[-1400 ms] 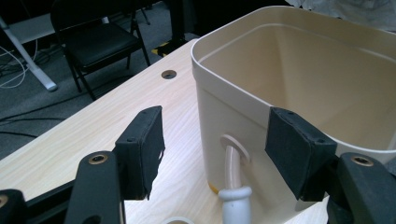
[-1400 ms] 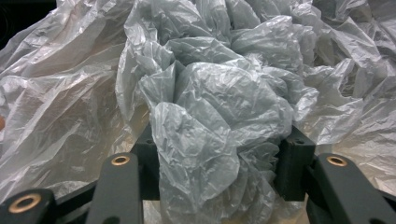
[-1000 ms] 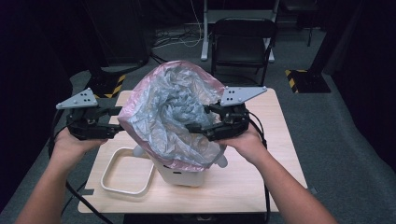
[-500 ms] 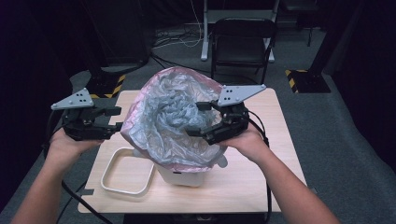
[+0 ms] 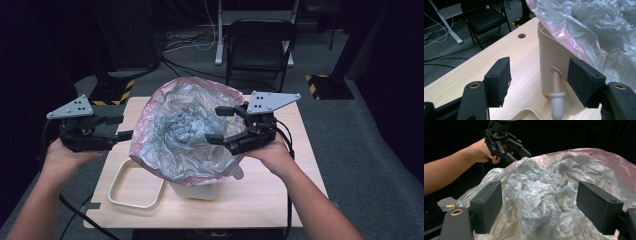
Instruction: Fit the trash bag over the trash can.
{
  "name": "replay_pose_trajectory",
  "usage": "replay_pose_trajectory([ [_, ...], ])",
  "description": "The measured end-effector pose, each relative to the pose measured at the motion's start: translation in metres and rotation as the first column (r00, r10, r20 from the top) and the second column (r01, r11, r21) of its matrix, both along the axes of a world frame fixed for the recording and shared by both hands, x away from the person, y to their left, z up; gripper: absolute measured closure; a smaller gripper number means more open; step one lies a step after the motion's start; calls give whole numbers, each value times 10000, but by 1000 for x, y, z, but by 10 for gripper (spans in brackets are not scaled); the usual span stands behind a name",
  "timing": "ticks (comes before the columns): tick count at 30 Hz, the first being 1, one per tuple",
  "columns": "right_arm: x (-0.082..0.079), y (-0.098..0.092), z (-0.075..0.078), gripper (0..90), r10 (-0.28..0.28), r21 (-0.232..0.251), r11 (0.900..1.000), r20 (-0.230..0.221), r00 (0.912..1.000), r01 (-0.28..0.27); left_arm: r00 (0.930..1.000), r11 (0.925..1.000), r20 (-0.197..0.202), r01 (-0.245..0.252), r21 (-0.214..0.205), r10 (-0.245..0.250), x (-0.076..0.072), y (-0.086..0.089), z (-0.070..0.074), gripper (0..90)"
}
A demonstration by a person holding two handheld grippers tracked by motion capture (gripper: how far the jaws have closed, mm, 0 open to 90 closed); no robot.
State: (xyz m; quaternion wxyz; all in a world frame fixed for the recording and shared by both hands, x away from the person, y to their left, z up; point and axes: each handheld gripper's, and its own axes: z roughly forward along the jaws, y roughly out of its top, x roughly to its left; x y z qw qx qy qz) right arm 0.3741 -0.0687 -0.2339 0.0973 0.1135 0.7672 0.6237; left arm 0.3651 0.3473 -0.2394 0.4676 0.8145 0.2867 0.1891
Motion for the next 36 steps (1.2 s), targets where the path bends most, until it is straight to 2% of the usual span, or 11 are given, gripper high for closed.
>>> replay_pose_trajectory([
  [7,0,-15,6,235,-262,456,9986,17,9997,261,9999,10000,73,-88,21,88,-4,6,4,348],
  [14,3,-34,14,256,-998,564,9934,38,9950,994,9998,9999,212,-31,-113,33,-7,4,10,347],
  [18,7,-44,11,258,-1420,475,9887,-101,9898,1423,9997,9997,242,-8,-224,14,-2,-2,10,326],
  [27,16,-64,6,258,-2091,576,9757,-403,9771,2112,10000,9996,-79,-8,-290,5,15,-16,7,321],
  [36,29,-64,-5,272,-2336,376,9707,-844,9687,2374,9994,9982,-335,-26,-593,7,30,-23,-1,309],
])
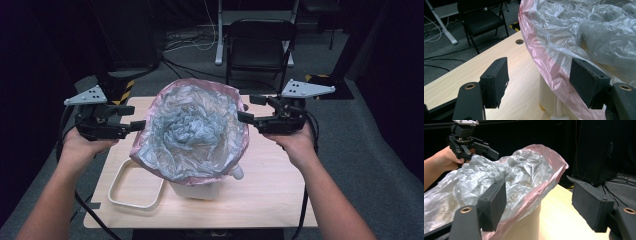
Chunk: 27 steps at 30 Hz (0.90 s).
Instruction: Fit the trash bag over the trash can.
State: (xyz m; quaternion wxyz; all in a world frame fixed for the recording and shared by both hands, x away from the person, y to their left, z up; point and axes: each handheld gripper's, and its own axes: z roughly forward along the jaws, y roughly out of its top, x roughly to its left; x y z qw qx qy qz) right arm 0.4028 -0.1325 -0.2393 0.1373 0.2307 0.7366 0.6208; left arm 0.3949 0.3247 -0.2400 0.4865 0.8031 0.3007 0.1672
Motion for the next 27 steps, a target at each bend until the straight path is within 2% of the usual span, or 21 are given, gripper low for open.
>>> replay_pose_trajectory([
  [3,4,2,-4,300,-30,33,10000,-131,9999,30,10000,10000,-52,22,-5,-23,4,-2,-3,311],
  [8,7,4,-9,412,116,0,9999,-290,9995,-116,9999,9999,-120,-54,-126,52,10,-2,-6,307],
  [13,6,5,-10,523,491,-92,9987,-218,9986,-493,9999,9993,-123,-50,-358,45,11,0,-6,290],
  [20,3,3,-11,666,699,-106,9975,-131,9975,-700,9996,9978,-241,122,-644,-138,14,-4,-6,294],
  [23,3,2,-14,699,724,-149,9972,-206,9972,-728,9993,9968,-310,170,-783,-194,17,-7,-7,299],
  [27,4,1,-15,700,706,-123,9974,-233,9972,-709,9991,9962,-363,189,-850,-221,22,-12,-6,302],
])
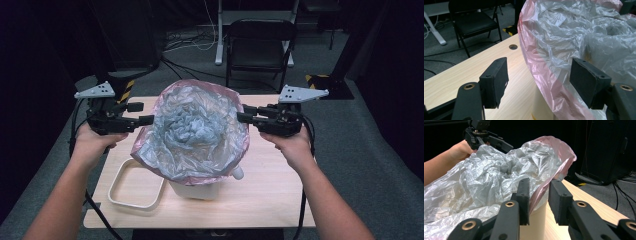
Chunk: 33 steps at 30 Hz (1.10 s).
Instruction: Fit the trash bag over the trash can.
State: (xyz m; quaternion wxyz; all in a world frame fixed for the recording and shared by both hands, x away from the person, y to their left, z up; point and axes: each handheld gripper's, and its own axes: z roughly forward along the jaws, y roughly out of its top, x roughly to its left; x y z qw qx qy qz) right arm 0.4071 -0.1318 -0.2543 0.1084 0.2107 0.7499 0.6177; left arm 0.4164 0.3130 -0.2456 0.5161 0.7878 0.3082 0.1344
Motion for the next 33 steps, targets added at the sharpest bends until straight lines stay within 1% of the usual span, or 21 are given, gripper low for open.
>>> replay_pose_trajectory([
  [7,1,0,-2,697,11,49,10000,12,10000,-11,9998,9998,88,190,-97,-189,1,-8,3,289],
  [11,1,0,-4,697,9,81,10000,8,10000,-9,10000,9998,-27,96,187,-96,3,-15,-3,293],
  [13,0,-1,-5,697,21,90,10000,19,10000,-21,9999,9991,28,126,401,-127,2,-17,-7,319],
  [14,0,-1,-5,697,10,82,10000,12,10000,-10,9999,9991,28,126,401,-127,2,-17,-7,332],
  [17,0,-2,-6,697,-8,73,10000,3,10000,8,9998,9991,-157,163,385,-157,4,-17,-9,366],
  [18,0,-3,-6,697,-32,95,9999,10,10000,32,9997,9992,-183,158,363,-151,4,-17,-9,420],
  [19,0,-3,-6,697,-32,95,9999,10,10000,32,9996,9993,-209,208,325,-201,4,-17,-9,420],
  [22,0,-3,-7,698,-36,93,10000,13,10000,35,9997,9992,-68,227,329,-225,3,-17,-8,502],
  [24,0,-3,-7,698,-23,92,10000,37,10000,23,9997,9990,28,234,382,-236,1,-17,-7,575],
  [27,0,-4,-7,700,-27,95,10000,37,10000,27,9996,9990,101,257,355,-261,-1,-15,-7,637],
  [30,0,-4,-7,702,-50,95,9999,52,10000,49,9997,9996,79,231,160,-233,-2,-11,-5,663],
  [33,0,-5,-6,689,-64,121,9999,111,9999,62,9997,9996,39,223,146,-223,-2,-9,-4,654],
])
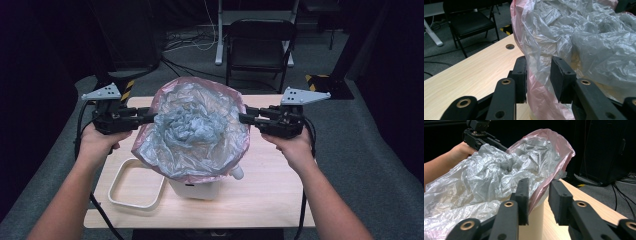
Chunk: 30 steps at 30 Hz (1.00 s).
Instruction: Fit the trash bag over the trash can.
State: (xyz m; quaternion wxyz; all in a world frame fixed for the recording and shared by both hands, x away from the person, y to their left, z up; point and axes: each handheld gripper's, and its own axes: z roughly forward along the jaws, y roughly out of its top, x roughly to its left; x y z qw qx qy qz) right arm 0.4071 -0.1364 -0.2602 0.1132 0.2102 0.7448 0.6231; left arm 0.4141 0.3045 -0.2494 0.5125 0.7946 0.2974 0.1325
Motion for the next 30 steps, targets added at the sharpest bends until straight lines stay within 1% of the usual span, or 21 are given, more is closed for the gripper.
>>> replay_pose_trajectory([
  [2,0,0,1,659,-49,30,10000,6,10000,49,10000,10000,16,-41,16,41,0,0,0,600],
  [5,1,-1,2,627,-174,54,9998,37,9998,174,9999,9999,118,-102,27,102,0,0,0,592],
  [8,2,-1,3,584,-374,146,9992,20,9993,374,9998,9999,178,-88,-52,89,0,-1,0,581],
  [11,4,-2,4,573,-493,146,9987,41,9988,492,9998,9999,196,-83,-129,86,1,0,2,570],
  [13,6,-1,5,558,-562,174,9983,34,9984,561,9997,9999,214,-93,-112,95,1,0,2,589],
  [16,10,0,5,544,-577,299,9979,13,9983,577,9996,10000,259,-90,7,89,1,-1,2,649],
  [19,16,2,4,541,-584,423,9974,-137,9982,590,9995,9999,306,-60,94,57,0,-2,2,708],
  [22,18,3,2,604,-564,463,9973,-173,9983,571,9994,9996,331,-51,270,42,-1,-3,1,765],
  [25,17,5,0,705,-566,377,9977,-154,9983,571,9994,9991,320,-106,402,93,0,-2,-1,827],
  [27,17,5,-1,763,-680,322,9971,-123,9976,683,9995,9990,274,-136,422,125,0,-1,-3,848],
  [30,16,5,-3,821,-728,208,9971,-137,9973,730,9997,9984,210,-129,542,117,0,-1,-7,877],
])
